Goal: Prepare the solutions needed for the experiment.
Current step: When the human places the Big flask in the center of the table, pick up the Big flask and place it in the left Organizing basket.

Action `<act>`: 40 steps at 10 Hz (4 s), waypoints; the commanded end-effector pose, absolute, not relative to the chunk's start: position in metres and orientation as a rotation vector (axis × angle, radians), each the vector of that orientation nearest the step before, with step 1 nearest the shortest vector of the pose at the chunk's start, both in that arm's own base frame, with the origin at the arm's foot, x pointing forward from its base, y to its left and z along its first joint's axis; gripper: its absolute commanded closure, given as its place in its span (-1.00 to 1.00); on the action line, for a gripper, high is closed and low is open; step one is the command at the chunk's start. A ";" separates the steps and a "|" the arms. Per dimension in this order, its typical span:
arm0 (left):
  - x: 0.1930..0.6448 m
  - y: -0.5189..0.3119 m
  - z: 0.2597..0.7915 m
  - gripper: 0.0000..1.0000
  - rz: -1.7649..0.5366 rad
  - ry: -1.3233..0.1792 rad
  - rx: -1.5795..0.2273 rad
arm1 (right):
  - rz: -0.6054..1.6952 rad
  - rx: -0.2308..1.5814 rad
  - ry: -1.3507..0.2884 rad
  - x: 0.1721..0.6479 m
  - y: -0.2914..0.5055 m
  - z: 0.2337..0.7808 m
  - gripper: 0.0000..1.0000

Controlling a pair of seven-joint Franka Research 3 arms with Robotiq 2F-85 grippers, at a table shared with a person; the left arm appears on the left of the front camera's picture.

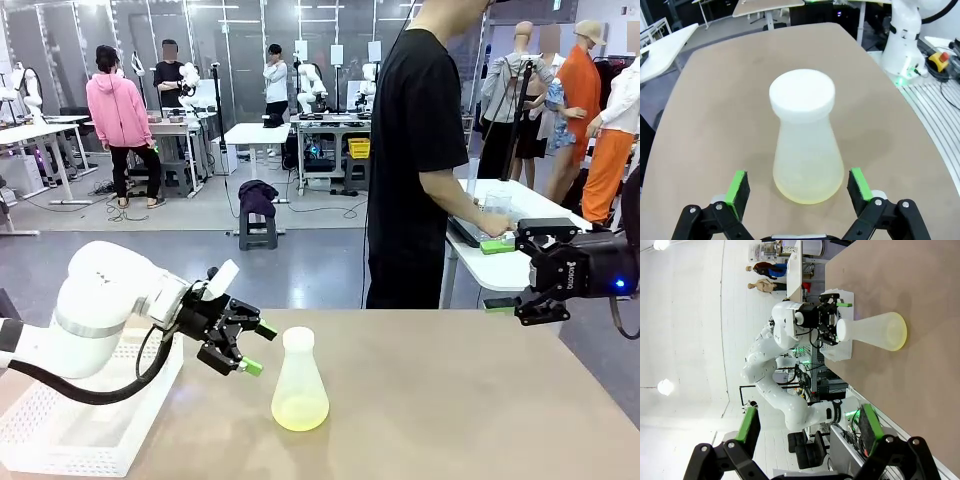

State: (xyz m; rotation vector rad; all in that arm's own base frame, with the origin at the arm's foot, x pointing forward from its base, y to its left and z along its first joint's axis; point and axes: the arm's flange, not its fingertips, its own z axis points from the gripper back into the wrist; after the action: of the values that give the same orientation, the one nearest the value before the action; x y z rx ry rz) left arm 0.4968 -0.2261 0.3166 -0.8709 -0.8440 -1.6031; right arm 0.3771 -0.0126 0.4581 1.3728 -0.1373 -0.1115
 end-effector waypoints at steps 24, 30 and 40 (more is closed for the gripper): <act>0.499 -0.294 0.267 -1.00 -1.501 -0.888 -1.379 | -0.107 1.373 -0.137 0.378 -0.014 0.460 -1.00; 0.499 -0.295 0.262 -0.38 -1.495 -0.884 -1.425 | -0.107 1.373 -0.137 0.378 -0.014 0.460 -1.00; 0.495 -0.282 0.273 1.00 -1.472 -0.883 -1.365 | -0.107 1.373 -0.137 0.378 -0.014 0.460 -1.00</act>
State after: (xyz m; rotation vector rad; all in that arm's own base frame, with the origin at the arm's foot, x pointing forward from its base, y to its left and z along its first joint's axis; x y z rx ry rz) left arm 0.4969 -0.2886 0.2735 -1.3837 -0.8853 -1.4756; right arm 0.3771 -0.0130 0.4581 1.3723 -0.1380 -0.1124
